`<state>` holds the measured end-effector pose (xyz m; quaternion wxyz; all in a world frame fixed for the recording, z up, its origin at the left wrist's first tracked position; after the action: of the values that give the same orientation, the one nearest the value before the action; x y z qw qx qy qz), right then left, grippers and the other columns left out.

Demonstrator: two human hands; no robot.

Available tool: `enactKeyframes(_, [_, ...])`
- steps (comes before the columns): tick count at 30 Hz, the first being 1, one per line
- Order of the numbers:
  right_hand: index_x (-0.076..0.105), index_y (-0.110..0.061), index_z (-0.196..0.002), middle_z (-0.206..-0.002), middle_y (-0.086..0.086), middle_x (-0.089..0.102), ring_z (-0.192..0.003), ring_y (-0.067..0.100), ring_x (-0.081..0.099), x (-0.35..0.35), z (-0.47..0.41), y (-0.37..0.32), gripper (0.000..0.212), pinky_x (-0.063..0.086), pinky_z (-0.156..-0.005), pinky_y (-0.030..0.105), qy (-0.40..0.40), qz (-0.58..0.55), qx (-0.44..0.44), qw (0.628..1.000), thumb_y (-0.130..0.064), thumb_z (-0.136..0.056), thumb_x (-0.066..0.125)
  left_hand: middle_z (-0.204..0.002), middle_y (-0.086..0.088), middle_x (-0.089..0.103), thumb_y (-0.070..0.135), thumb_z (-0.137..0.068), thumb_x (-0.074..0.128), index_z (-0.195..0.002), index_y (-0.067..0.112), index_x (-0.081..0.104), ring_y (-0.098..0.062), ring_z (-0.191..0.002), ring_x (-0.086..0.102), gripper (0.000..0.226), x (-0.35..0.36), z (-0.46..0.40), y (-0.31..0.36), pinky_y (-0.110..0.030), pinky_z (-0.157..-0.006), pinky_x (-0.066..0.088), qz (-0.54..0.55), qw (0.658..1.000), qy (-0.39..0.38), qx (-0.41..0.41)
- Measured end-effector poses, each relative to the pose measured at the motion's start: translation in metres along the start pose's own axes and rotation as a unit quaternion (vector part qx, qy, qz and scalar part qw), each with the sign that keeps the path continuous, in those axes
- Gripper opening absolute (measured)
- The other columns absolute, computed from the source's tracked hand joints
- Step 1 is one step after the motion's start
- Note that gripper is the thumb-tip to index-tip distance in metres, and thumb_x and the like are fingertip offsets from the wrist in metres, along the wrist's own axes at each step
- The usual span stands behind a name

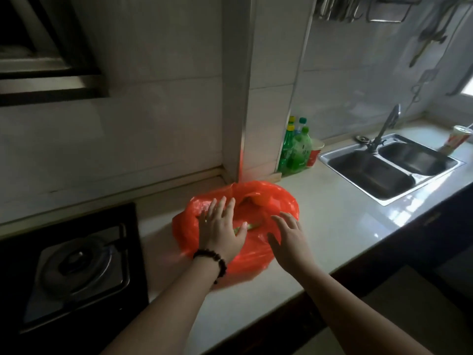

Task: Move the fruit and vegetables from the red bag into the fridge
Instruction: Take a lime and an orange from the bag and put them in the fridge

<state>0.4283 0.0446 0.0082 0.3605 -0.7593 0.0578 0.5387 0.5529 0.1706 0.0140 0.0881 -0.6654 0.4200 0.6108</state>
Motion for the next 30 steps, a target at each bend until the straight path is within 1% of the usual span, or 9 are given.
enactKeyframes(4, [0.048, -0.015, -0.134, -0.144, 0.01, 0.041, -0.136, 0.029, 0.03, 0.01, -0.026, 0.028, 0.049, 0.029, -0.112, 0.044, -0.017, -0.021, 0.02, 0.999, -0.023, -0.087, 0.06, -0.154, -0.002, 0.024, 0.049, -0.089, 0.046, -0.146, 0.024, 0.026, -0.021, -0.143, 0.012, 0.066, 0.02, -0.038, -0.002, -0.043, -0.116, 0.013, -0.006, 1.0, -0.011, -0.012])
enactKeyframes(7, [0.048, -0.014, -0.134, -0.143, 0.01, 0.041, -0.135, 0.029, 0.031, 0.013, -0.048, 0.046, 0.049, 0.03, -0.111, 0.041, -0.027, -0.019, 0.015, 0.999, -0.021, -0.086, 0.06, -0.151, -0.005, 0.031, 0.046, -0.088, 0.048, -0.144, 0.02, 0.033, -0.023, -0.142, 0.019, 0.064, 0.035, -0.058, -0.007, -0.045, -0.114, 0.02, -0.019, 1.0, -0.007, -0.004])
enactKeyframes(12, [0.043, -0.018, -0.137, -0.148, 0.006, 0.036, -0.139, 0.027, 0.025, 0.027, -0.098, 0.065, 0.051, 0.028, -0.113, 0.044, -0.07, 0.004, -0.022, 0.997, -0.023, -0.088, 0.056, -0.131, -0.009, 0.055, 0.035, -0.083, 0.05, -0.127, 0.012, 0.056, -0.027, -0.127, 0.045, 0.05, 0.061, -0.078, -0.012, -0.044, -0.109, 0.03, -0.062, 0.995, 0.032, 0.069])
enactKeyframes(14, [0.04, -0.021, -0.14, -0.15, 0.005, 0.031, -0.141, 0.027, 0.021, 0.035, -0.119, 0.07, 0.053, 0.023, -0.114, 0.043, -0.1, 0.015, -0.057, 0.993, -0.022, -0.089, 0.055, -0.126, -0.007, 0.059, 0.029, -0.084, 0.056, -0.121, 0.015, 0.061, -0.025, -0.123, 0.049, 0.039, 0.074, -0.08, -0.015, -0.042, -0.109, 0.03, -0.079, 0.99, 0.022, 0.116])
enactKeyframes(16, [0.035, -0.022, -0.143, -0.153, 0.006, 0.027, -0.143, 0.026, 0.016, 0.044, -0.139, 0.072, 0.056, 0.021, -0.115, 0.043, -0.133, 0.034, -0.116, 0.984, -0.021, -0.09, 0.054, -0.126, -0.005, 0.059, 0.024, -0.082, 0.062, -0.119, 0.018, 0.062, -0.024, -0.123, 0.05, 0.038, 0.087, -0.081, -0.019, -0.041, -0.109, 0.027, -0.093, 0.985, -0.017, 0.142])
enactKeyframes(18, [0.031, -0.022, -0.144, -0.155, 0.006, 0.021, -0.145, 0.026, 0.011, 0.053, -0.156, 0.074, 0.055, 0.016, -0.117, 0.044, -0.176, 0.073, -0.192, 0.963, -0.022, -0.092, 0.05, -0.134, -0.004, 0.053, 0.025, -0.082, 0.062, -0.126, 0.02, 0.058, -0.023, -0.13, 0.042, 0.044, 0.097, -0.082, -0.025, -0.041, -0.112, 0.019, -0.114, 0.983, -0.081, 0.122])
enactKeyframes(22, [0.024, -0.025, -0.147, -0.158, 0.005, 0.013, -0.146, 0.024, 0.003, 0.07, -0.195, 0.085, 0.057, 0.007, -0.119, 0.043, -0.236, 0.141, -0.296, 0.915, -0.023, -0.095, 0.047, -0.155, 0.002, 0.022, 0.037, -0.089, 0.048, -0.146, 0.027, 0.029, -0.017, -0.144, 0.009, 0.06, 0.11, -0.096, -0.04, -0.038, -0.117, -0.002, -0.157, 0.972, -0.167, 0.047])
enactKeyframes(25, [0.019, -0.028, -0.148, -0.158, 0.004, 0.011, -0.145, 0.026, 0.006, 0.079, -0.226, 0.092, 0.063, 0.011, -0.118, 0.045, -0.25, 0.157, -0.322, 0.9, -0.027, -0.093, 0.048, -0.157, 0.005, 0.01, 0.047, -0.091, 0.042, -0.149, 0.032, 0.013, -0.014, -0.145, 0.001, 0.067, 0.114, -0.113, -0.051, -0.037, -0.118, -0.004, -0.176, 0.967, -0.185, 0.002])
enactKeyframes(30, [0.02, -0.03, -0.148, -0.157, 0.002, 0.016, -0.144, 0.026, 0.011, 0.089, -0.267, 0.101, 0.073, 0.017, -0.117, 0.045, -0.284, 0.149, -0.317, 0.893, -0.039, -0.086, 0.058, -0.158, 0.007, 0.0, 0.062, -0.085, 0.047, -0.148, 0.037, -0.001, -0.014, -0.145, -0.004, 0.084, 0.113, -0.134, -0.072, -0.037, -0.117, -0.002, -0.184, 0.958, -0.211, -0.058])
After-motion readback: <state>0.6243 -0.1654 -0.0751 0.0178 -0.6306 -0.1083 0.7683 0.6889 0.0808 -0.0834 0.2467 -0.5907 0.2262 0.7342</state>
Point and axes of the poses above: each hand's wrist, its own z-axis away from the middle knuckle, its own x-axis out of the palm, y = z × x, the point moved 2 cm from there along -z, towards the middle knuckle
